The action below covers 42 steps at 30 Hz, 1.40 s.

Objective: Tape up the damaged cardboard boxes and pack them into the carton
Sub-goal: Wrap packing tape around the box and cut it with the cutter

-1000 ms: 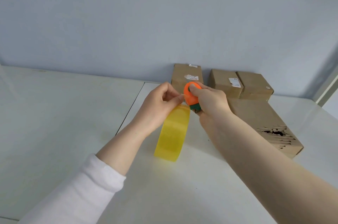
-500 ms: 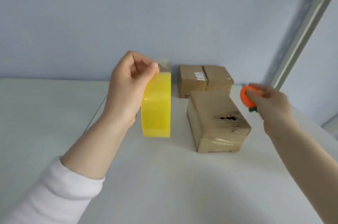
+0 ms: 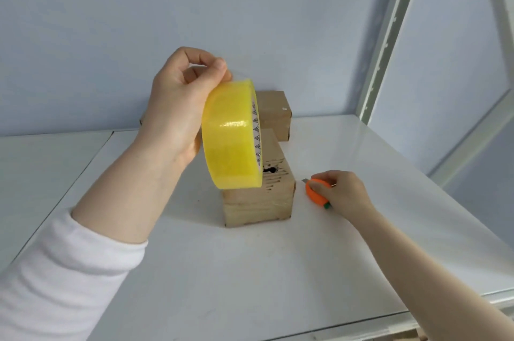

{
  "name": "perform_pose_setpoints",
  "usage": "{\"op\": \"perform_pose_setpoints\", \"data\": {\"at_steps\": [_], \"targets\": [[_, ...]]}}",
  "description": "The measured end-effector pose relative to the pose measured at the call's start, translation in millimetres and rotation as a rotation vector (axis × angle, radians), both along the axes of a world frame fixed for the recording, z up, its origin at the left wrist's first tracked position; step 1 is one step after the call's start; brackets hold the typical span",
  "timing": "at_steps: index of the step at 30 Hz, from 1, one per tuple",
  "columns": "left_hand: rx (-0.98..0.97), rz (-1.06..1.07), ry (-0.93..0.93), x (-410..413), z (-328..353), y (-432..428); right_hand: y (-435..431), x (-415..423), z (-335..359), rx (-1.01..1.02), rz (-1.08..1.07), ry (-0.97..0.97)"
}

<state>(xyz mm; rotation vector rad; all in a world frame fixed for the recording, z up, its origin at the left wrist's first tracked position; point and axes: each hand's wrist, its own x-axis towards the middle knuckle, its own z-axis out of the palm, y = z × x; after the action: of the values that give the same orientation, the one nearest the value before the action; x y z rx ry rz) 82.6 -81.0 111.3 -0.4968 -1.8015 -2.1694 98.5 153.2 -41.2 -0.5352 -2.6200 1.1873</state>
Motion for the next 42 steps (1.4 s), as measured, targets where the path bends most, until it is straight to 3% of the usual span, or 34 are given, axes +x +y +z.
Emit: {"op": "perform_pose_setpoints", "data": {"at_steps": [2, 4, 5, 8, 10, 12, 20, 26, 30, 35, 39, 42], "targets": [[-0.004, 0.002, 0.001, 0, 2, 10, -2, 2, 3, 0.211, -0.009, -0.050], [-0.006, 0.012, 0.001, -1, 2, 19, -10, 7, 16, 0.333, -0.024, 0.070], [-0.011, 0.025, 0.002, -2, 0, 23, -17, 13, 25, 0.268, -0.010, 0.207], [-0.021, 0.073, -0.006, -10, -6, 36, -52, 35, 56, -0.238, 0.273, 0.551], [-0.012, 0.095, -0.057, -18, -10, 42, -74, 44, 68, -0.366, 0.481, 0.534], [-0.011, 0.089, -0.113, -29, -12, 43, -85, 41, 75, -0.359, 0.536, 0.518], [-0.260, -0.126, -0.366, -73, 0, 35, -86, 17, 95, -0.413, 0.470, 0.498], [-0.364, -0.283, -0.359, -100, -3, 24, -75, 12, 97, -0.446, 0.521, 0.434], [-0.352, -0.299, -0.289, -109, -8, 29, -70, 17, 85, -0.342, 0.537, 0.330], [-0.456, -0.207, -0.231, -125, -17, 33, -83, 8, 97, -0.456, 0.422, 0.503], [-0.485, -0.270, -0.336, -138, -46, 33, -91, 3, 96, -0.562, 0.325, 0.528], [-0.451, -0.341, -0.411, -150, -62, 29, -92, 4, 88, -0.514, 0.364, 0.473]]}}
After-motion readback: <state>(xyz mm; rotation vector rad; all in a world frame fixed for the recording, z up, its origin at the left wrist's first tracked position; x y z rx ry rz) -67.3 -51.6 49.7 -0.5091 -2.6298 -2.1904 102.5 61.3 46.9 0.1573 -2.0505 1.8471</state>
